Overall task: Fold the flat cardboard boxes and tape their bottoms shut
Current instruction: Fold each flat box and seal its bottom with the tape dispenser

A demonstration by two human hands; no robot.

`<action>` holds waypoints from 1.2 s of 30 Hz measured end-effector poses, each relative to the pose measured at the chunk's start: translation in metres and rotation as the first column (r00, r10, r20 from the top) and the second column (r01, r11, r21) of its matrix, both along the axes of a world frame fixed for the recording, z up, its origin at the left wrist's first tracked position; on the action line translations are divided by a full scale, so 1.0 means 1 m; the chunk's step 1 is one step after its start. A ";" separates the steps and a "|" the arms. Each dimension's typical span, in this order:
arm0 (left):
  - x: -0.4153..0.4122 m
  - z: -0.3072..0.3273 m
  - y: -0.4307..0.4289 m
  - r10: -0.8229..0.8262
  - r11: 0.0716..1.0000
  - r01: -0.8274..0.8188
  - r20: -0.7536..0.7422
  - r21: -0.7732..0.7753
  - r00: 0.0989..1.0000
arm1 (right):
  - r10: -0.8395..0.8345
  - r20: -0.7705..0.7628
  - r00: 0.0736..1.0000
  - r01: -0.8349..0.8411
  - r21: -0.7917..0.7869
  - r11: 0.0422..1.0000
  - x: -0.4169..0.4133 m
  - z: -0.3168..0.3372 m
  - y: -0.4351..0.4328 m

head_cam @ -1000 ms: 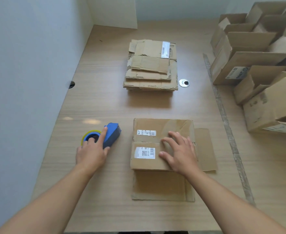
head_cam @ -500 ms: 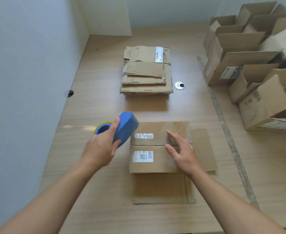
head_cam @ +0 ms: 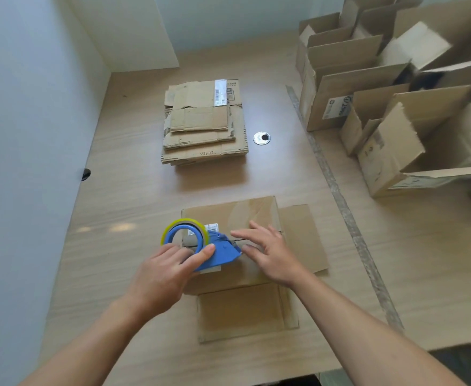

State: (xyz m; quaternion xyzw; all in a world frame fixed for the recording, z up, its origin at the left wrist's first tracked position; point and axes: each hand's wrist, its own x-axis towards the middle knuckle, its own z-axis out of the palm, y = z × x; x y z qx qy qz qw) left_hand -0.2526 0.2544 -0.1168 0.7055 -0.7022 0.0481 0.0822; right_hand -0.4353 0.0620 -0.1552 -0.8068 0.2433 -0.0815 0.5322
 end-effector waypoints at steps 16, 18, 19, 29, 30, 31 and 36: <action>-0.013 0.026 -0.029 0.206 0.900 -0.114 -0.179 0.420 0.962 | -0.484 0.116 0.867 0.429 0.318 0.845 -0.029 0.019 -0.017; -0.015 0.030 -0.035 0.246 0.876 -0.156 -0.143 0.457 0.959 | -0.643 0.090 0.760 0.556 0.422 0.716 -0.052 0.023 -0.041; -0.016 0.031 -0.038 0.259 0.864 -0.169 -0.130 0.475 0.957 | -0.700 0.056 0.712 0.590 0.492 0.640 -0.063 0.022 -0.051; -0.013 0.040 -0.048 0.276 0.793 -0.180 -0.080 0.582 0.958 | -0.660 -0.284 0.695 0.641 0.660 0.391 -0.048 0.003 -0.054; -0.013 0.040 -0.048 0.280 0.790 -0.182 -0.080 0.585 0.957 | -0.658 -0.306 0.688 0.660 0.641 0.392 -0.046 -0.001 -0.053; -0.013 0.041 -0.048 0.280 0.789 -0.181 -0.081 0.588 0.956 | -0.660 -0.325 0.677 0.681 0.616 0.395 -0.045 -0.005 -0.052; -0.013 0.042 -0.048 0.282 0.787 -0.164 -0.110 0.595 0.953 | -0.688 -0.345 0.638 0.735 0.539 0.411 -0.038 -0.015 -0.050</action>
